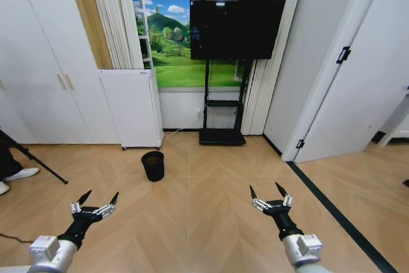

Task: Pick up the trash bin and place the garbage on the floor into it.

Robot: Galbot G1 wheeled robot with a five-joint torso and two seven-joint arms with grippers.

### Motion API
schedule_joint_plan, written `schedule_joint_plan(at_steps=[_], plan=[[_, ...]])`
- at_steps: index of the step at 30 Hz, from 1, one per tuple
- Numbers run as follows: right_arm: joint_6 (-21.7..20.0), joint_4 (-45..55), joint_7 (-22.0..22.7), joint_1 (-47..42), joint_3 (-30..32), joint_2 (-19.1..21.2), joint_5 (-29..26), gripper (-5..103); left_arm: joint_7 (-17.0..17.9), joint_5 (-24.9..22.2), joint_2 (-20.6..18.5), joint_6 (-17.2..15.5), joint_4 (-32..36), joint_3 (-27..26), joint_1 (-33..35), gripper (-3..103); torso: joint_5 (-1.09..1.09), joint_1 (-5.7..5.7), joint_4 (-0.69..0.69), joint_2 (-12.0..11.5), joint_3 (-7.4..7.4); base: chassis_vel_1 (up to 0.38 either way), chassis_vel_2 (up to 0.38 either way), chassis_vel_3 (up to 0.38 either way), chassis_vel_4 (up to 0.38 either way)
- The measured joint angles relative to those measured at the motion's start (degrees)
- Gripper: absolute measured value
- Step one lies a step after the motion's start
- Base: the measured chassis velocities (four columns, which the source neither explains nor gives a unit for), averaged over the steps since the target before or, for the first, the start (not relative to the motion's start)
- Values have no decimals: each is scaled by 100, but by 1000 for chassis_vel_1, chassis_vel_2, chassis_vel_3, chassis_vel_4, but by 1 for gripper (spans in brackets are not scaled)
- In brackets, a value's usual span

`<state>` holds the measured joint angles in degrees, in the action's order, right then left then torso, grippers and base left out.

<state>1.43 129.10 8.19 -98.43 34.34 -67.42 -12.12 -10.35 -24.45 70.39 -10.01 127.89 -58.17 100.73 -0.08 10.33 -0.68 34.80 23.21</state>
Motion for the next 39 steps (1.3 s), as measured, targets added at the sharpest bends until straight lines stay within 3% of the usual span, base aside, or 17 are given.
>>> schedule_joint_plan(at_steps=[1,4,6,9,39], plan=[[0,-1,0,-1,0,0,0,100,-1,0,0,0,1,0,0,100,16,-1,-5,0,0,118,-52,-106,100],[0,-1,0,-1,0,0,0,100,-1,0,0,0,1,2,-1,100,2,0,-6,-1,1,14,-41,-29,67],[-1,-1,0,1,0,0,0,100,-2,0,0,0,1,2,-2,100,13,2,-5,-2,2,-79,4,40,21],[-1,-1,0,3,0,0,0,100,-2,0,0,0,1,2,-3,100,5,6,-4,-4,4,-84,30,104,-55],[0,-1,0,1,0,0,0,100,-2,0,0,1,1,1,-2,100,8,3,-4,-3,2,-7,7,9,-6]])
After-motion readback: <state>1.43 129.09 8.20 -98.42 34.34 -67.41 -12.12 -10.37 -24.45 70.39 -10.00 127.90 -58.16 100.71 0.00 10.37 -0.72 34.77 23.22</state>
